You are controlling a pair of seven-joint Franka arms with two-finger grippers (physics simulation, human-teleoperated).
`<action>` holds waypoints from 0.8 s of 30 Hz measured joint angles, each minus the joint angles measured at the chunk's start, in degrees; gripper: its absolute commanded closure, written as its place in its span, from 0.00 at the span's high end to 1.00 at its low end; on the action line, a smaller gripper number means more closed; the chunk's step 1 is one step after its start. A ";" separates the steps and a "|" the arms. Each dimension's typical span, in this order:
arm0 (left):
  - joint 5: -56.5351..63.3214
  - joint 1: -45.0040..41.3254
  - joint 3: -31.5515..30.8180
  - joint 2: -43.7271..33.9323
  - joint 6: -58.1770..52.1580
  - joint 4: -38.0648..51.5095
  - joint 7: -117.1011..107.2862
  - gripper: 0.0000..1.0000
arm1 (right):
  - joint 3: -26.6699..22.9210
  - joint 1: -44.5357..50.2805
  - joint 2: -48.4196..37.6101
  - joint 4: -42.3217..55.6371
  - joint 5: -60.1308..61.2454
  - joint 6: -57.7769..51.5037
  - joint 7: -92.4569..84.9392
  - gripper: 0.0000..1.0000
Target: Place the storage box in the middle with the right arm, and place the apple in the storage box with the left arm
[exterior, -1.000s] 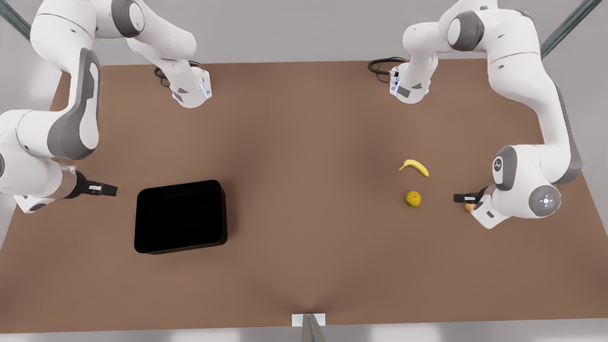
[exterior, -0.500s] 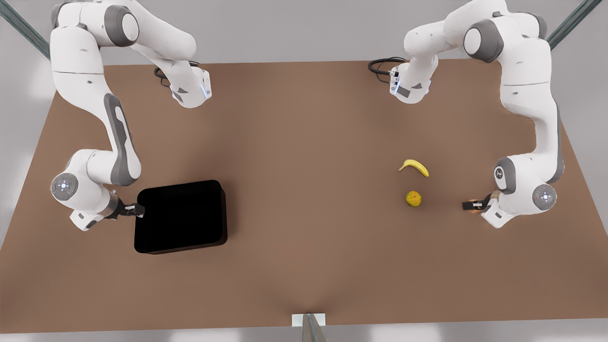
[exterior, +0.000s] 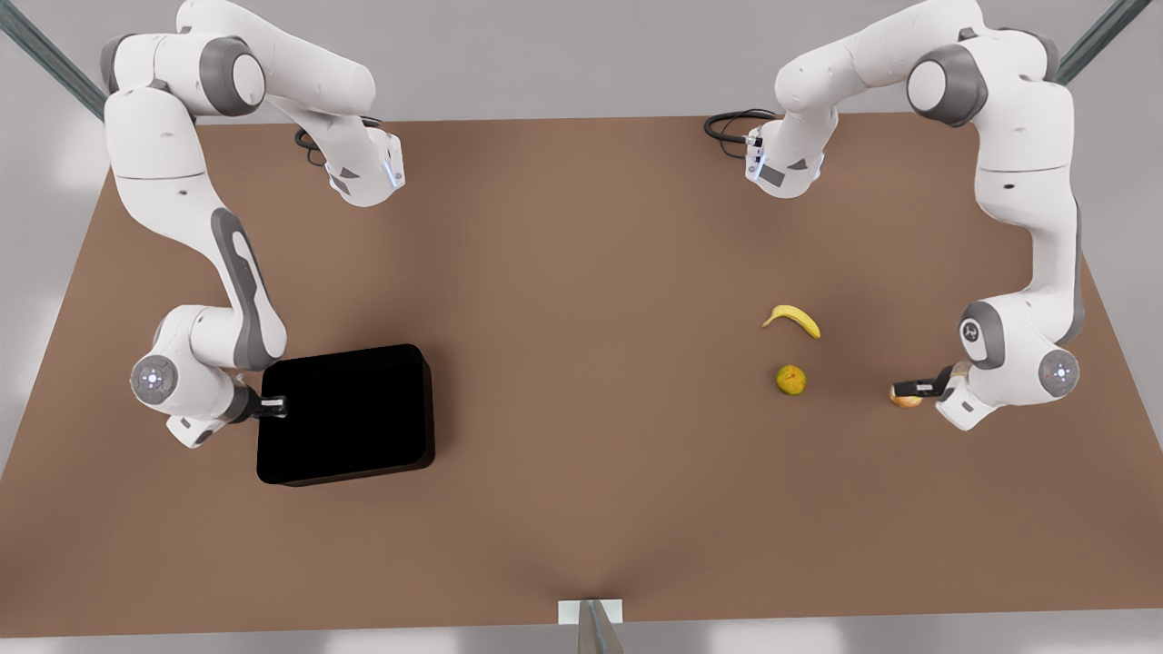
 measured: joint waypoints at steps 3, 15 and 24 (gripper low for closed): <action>-0.01 -0.08 0.09 0.92 0.09 0.27 -0.13 1.00 | -0.05 0.01 0.26 0.44 -0.01 -0.11 -0.17 0.21; 0.18 -0.21 0.26 3.09 0.79 1.13 -0.26 1.00 | 0.00 -0.27 0.52 1.23 -0.24 -0.28 -1.09 0.21; 0.22 -0.04 0.44 5.15 2.11 2.12 -0.60 1.00 | 1.73 0.60 -4.65 5.17 5.26 -12.84 -0.33 0.21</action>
